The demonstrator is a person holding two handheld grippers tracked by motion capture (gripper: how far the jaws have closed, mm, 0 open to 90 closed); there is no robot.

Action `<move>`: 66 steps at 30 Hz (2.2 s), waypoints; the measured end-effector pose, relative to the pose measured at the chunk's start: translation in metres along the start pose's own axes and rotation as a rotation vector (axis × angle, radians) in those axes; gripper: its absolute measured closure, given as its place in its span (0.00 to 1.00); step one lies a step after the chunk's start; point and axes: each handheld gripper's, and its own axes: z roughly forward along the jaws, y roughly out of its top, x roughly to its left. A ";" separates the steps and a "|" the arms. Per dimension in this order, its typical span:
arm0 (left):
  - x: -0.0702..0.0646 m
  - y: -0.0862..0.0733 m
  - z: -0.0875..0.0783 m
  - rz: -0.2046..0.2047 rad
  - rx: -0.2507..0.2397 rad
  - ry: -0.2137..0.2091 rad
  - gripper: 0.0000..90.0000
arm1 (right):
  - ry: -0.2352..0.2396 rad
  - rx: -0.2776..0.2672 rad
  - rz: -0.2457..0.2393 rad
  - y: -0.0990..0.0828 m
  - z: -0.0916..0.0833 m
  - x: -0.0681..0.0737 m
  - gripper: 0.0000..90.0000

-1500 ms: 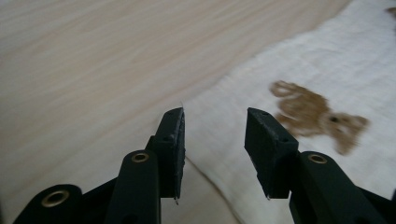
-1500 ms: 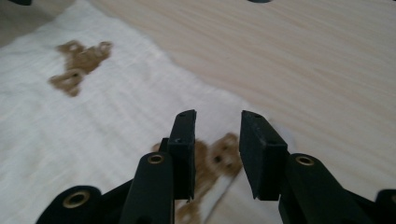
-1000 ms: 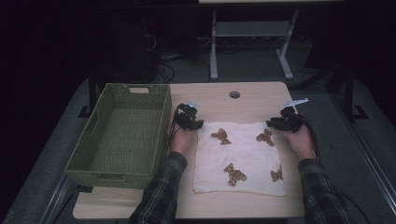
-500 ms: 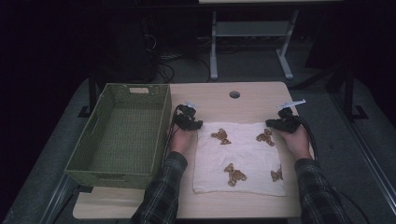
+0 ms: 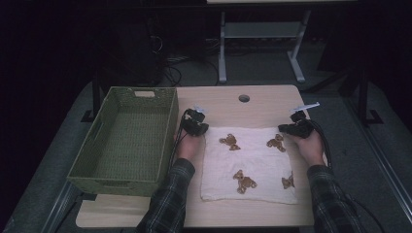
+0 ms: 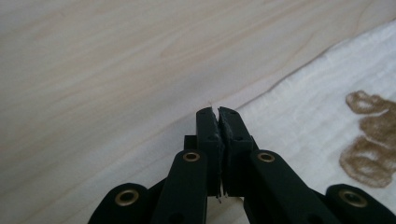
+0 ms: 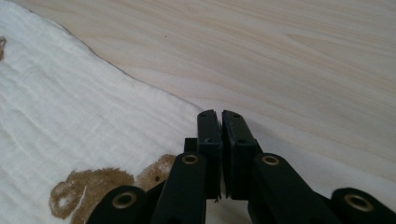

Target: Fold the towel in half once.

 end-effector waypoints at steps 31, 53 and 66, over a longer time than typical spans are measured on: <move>-0.035 0.010 -0.084 0.122 -0.125 0.039 0.98 | -0.012 -0.177 -0.086 -0.010 -0.085 0.026 0.96; -0.063 -0.062 -0.104 0.105 -0.070 -0.002 0.98 | 0.035 -0.143 -0.139 -0.085 -0.110 0.075 0.96; -0.086 -0.088 -0.120 0.152 -0.015 0.000 0.98 | 0.069 -0.098 -0.153 -0.117 -0.119 0.094 0.96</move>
